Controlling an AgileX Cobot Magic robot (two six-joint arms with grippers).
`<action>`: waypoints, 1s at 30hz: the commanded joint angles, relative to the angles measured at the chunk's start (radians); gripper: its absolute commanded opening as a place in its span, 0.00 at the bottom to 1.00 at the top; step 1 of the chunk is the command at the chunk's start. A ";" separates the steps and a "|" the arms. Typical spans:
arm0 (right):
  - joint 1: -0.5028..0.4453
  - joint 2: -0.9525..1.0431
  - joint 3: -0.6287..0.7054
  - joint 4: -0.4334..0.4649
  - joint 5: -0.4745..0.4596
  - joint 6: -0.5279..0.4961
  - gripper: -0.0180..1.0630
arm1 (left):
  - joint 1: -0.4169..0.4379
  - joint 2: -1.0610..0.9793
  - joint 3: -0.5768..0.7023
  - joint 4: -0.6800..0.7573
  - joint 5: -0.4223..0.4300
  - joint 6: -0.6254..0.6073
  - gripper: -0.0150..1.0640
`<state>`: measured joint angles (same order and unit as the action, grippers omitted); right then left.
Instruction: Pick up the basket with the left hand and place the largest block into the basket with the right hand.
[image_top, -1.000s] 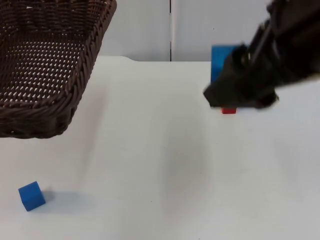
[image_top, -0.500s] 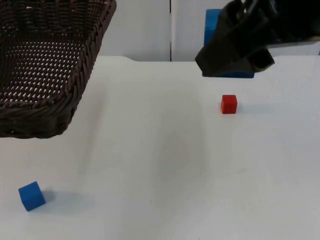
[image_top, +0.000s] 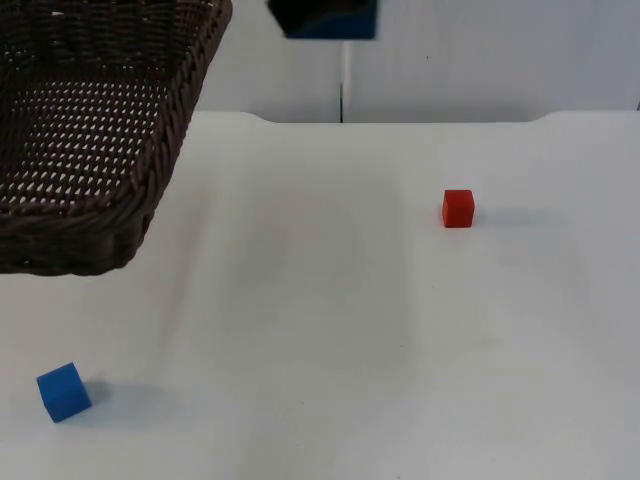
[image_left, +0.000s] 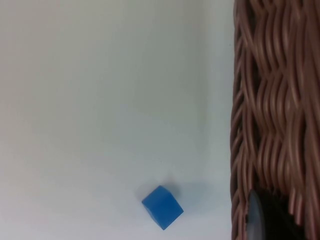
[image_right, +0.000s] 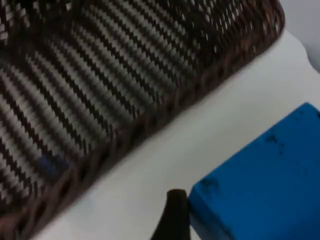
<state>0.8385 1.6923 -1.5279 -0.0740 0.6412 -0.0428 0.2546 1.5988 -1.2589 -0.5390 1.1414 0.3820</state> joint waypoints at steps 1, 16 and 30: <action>-0.006 0.083 -0.111 0.028 0.016 -0.038 0.02 | 0.003 -0.012 -0.002 -0.020 -0.003 -0.005 0.01; 0.000 0.568 -0.798 0.258 0.249 -0.188 0.02 | 0.003 -0.012 -0.002 -0.020 -0.003 -0.005 0.01; 0.007 0.657 -0.829 0.293 0.203 -0.246 0.27 | 0.003 -0.012 -0.002 -0.022 -0.005 -0.005 0.01</action>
<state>0.8403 2.3521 -2.3502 0.2191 0.8594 -0.2807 0.2546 1.5988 -1.2589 -0.5390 1.1366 0.3820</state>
